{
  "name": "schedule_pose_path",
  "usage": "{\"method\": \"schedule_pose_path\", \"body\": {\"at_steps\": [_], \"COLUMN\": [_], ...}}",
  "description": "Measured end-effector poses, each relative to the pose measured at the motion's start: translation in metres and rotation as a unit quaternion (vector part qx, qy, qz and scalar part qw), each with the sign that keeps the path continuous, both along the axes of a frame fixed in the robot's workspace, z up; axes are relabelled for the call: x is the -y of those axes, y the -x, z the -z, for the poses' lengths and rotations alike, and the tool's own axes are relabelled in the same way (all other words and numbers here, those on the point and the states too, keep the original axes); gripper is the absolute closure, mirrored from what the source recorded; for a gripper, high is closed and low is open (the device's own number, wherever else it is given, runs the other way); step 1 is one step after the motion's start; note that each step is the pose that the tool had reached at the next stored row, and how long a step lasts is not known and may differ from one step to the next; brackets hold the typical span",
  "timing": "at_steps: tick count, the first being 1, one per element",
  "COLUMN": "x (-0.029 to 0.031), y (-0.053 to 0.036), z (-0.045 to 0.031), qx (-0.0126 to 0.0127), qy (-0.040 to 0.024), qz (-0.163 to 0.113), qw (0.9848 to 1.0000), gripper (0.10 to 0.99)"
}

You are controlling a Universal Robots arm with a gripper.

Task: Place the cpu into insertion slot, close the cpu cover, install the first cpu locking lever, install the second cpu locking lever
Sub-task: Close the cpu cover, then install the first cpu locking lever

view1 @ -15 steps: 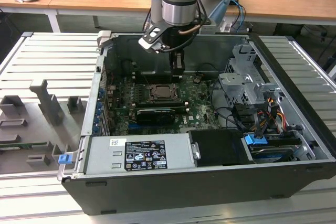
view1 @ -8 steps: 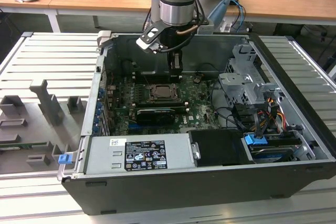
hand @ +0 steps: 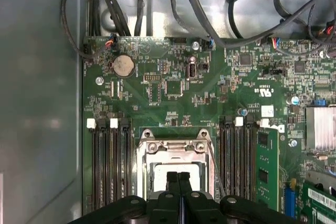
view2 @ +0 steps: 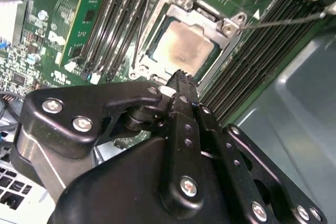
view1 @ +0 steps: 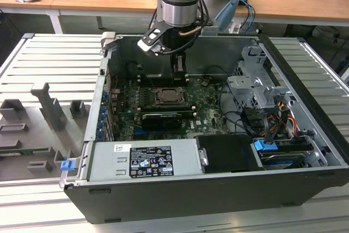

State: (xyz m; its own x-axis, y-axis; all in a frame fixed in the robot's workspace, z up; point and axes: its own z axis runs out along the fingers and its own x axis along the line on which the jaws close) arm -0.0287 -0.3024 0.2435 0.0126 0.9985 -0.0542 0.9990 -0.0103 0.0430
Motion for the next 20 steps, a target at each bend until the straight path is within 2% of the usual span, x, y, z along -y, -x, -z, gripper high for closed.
{"method": "schedule_pose_path", "body": {"at_steps": [8,12,20], "x": [0.0,0.0,0.0], "y": [0.0088,0.0088,0.0088], "z": [-0.0002,-0.0072,-0.0141], "qx": [0.0,0.0,0.0], "qy": [0.0006,0.0016,0.0016], "qz": [0.0,0.0,0.0], "qw": [1.0,1.0,1.0], "gripper": [0.98,0.98,0.98]}}
